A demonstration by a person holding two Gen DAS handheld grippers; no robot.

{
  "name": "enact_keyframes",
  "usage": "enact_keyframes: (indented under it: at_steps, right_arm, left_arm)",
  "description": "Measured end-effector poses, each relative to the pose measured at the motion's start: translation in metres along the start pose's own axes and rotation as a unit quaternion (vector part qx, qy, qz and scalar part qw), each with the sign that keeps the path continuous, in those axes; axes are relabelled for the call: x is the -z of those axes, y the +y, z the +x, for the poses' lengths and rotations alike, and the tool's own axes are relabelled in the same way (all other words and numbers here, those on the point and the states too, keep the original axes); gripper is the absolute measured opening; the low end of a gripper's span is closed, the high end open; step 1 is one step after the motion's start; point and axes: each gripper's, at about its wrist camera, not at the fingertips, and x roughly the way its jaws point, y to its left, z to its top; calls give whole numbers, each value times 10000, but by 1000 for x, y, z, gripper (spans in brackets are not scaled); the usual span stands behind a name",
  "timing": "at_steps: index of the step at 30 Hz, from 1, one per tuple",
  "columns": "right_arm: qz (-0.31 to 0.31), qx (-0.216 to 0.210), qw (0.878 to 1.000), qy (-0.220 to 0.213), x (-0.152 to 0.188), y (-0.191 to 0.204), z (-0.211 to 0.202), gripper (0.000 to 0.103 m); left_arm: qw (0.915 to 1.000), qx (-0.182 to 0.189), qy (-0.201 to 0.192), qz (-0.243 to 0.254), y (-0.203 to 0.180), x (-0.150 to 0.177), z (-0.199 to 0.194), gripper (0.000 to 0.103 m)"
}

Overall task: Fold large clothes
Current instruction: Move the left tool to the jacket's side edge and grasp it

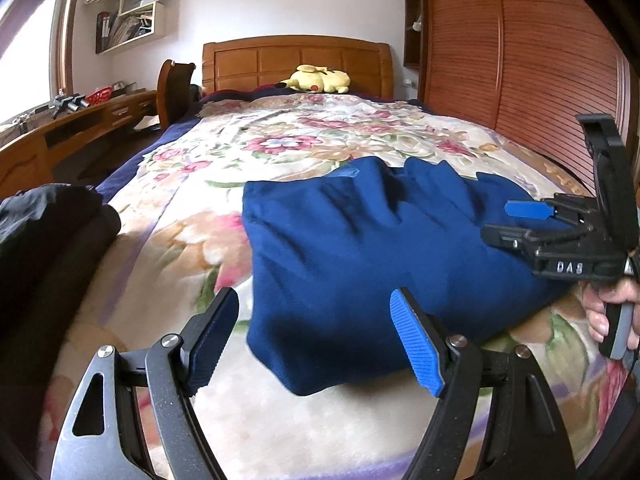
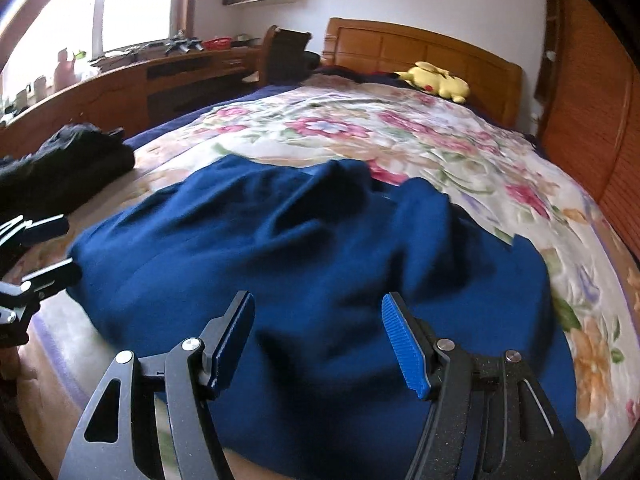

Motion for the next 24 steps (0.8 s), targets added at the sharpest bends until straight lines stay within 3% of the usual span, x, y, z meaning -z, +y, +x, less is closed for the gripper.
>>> enact_keyframes:
  at_steps: [4, 7, 8, 14, 18, 24]
  right_arm:
    - [-64, 38, 9998, 171, 10, 5, 12, 68]
    - [-229, -121, 9961, 847, 21, 12, 42, 68]
    - [-182, -175, 9958, 878, 24, 10, 46, 68]
    - [-156, -54, 9983, 562, 16, 8, 24, 68]
    - [-186, -264, 9991, 285, 16, 23, 9, 68]
    - [-401, -410, 9965, 607, 37, 29, 26, 68]
  left_arm:
    - [10000, -29, 29, -1, 4, 2, 0, 79]
    - [10000, -31, 57, -14, 4, 2, 1, 79]
    - [10000, -46, 59, -6, 3, 2, 2, 79]
    - [9999, -69, 68, 29, 3, 2, 3, 79]
    - [9999, -66, 91, 13, 3, 3, 4, 79]
    - [9999, -72, 131, -1, 4, 4, 6, 79]
